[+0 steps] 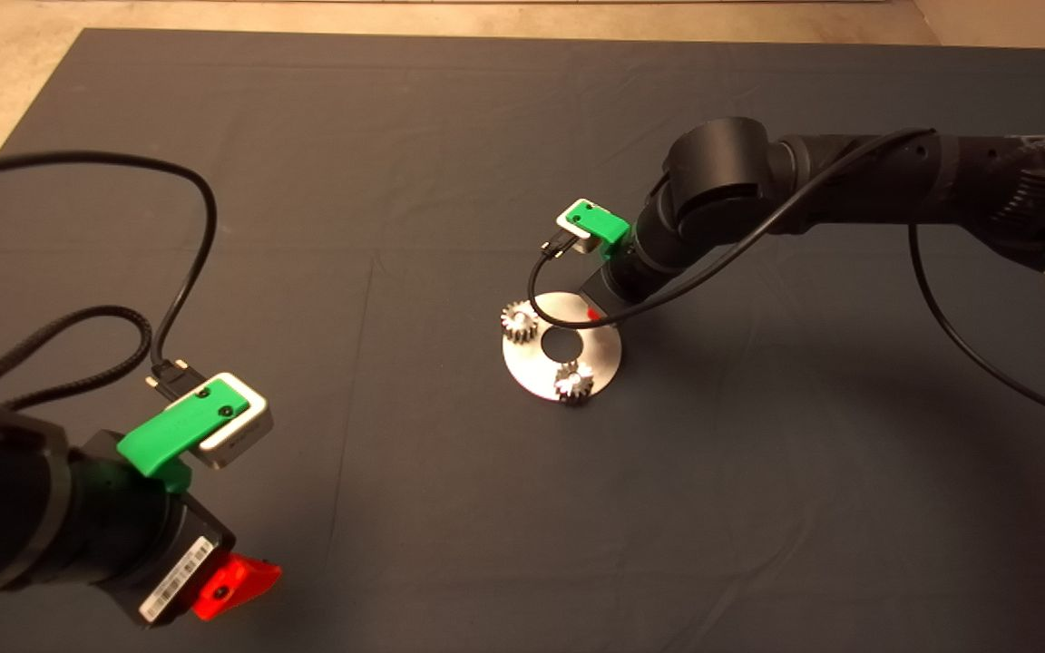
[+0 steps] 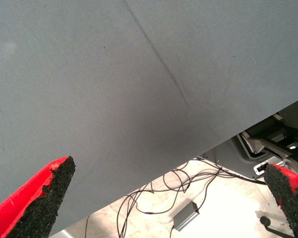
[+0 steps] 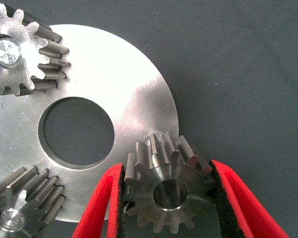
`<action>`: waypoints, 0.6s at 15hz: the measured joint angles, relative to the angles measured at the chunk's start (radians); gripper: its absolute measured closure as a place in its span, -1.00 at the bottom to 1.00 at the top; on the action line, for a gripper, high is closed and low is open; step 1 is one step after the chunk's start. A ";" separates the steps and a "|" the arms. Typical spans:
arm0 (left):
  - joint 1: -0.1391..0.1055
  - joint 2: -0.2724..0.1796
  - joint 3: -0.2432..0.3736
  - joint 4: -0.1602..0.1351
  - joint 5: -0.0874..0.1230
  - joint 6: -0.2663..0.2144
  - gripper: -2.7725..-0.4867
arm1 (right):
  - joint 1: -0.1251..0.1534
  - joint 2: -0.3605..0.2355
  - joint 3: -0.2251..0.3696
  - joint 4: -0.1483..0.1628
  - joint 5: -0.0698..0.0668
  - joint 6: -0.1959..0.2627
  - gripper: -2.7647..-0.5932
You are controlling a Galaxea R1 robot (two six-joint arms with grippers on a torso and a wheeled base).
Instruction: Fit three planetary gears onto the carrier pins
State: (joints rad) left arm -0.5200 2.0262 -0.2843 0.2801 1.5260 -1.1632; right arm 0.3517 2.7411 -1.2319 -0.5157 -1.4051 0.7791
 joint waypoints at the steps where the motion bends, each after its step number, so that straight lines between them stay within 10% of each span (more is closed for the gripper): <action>1: 0.000 0.000 0.000 0.000 0.000 0.000 -0.99 | 0.000 0.002 -0.002 0.000 0.000 0.000 0.68; 9: 0.000 0.000 0.000 -0.004 0.000 0.000 -0.99 | 0.000 0.007 -0.002 -0.001 0.003 -0.001 0.68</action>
State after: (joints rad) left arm -0.5200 2.0262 -0.2843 0.2762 1.5260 -1.1628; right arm 0.3517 2.7485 -1.2338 -0.5170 -1.4019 0.7783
